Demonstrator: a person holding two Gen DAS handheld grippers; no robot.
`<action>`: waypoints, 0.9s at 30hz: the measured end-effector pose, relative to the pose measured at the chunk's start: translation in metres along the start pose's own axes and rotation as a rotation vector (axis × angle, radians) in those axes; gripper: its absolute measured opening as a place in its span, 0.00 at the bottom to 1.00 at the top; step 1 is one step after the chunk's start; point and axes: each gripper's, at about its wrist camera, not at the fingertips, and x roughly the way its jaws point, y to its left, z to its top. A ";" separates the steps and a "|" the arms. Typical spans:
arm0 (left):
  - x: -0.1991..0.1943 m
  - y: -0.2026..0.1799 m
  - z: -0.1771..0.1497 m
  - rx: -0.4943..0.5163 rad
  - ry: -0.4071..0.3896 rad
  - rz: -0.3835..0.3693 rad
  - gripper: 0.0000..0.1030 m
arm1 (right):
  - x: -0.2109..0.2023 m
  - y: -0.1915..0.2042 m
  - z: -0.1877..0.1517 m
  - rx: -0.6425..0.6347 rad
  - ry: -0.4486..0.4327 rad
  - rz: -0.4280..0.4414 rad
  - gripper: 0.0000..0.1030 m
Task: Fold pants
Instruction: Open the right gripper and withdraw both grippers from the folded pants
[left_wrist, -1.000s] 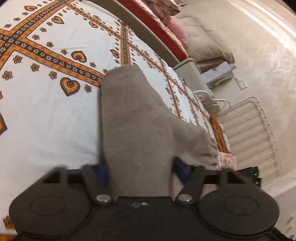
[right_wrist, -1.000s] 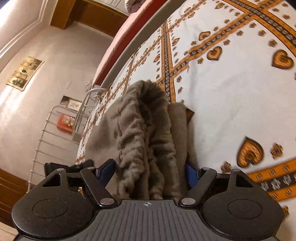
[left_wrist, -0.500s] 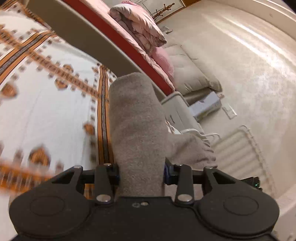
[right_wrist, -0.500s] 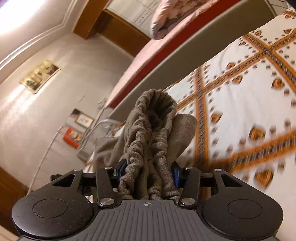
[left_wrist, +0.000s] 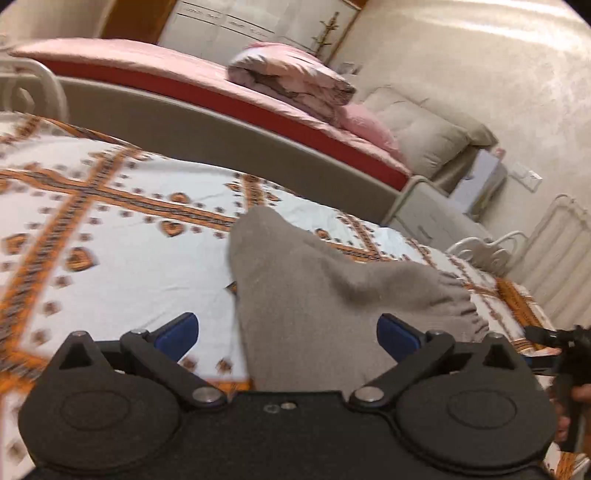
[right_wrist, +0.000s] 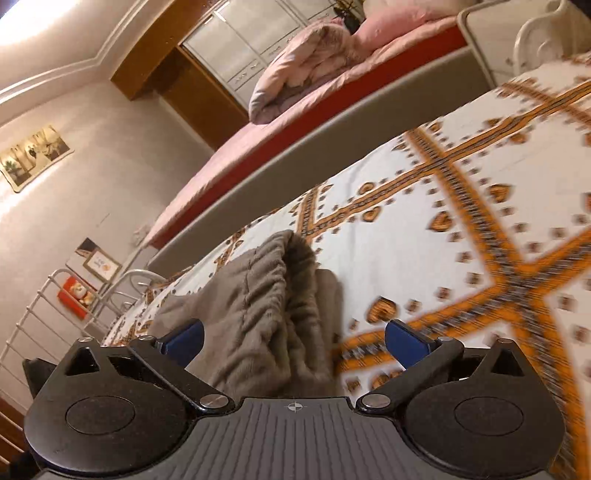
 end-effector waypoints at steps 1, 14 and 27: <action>-0.011 -0.002 -0.002 -0.004 -0.004 0.016 0.94 | -0.011 0.003 -0.002 -0.007 0.006 -0.011 1.00; -0.148 -0.030 -0.050 0.056 -0.017 0.137 0.94 | -0.125 0.049 -0.057 -0.123 -0.015 -0.139 1.00; -0.257 -0.117 -0.116 0.257 -0.238 0.179 0.94 | -0.222 0.128 -0.135 -0.264 -0.220 -0.174 1.00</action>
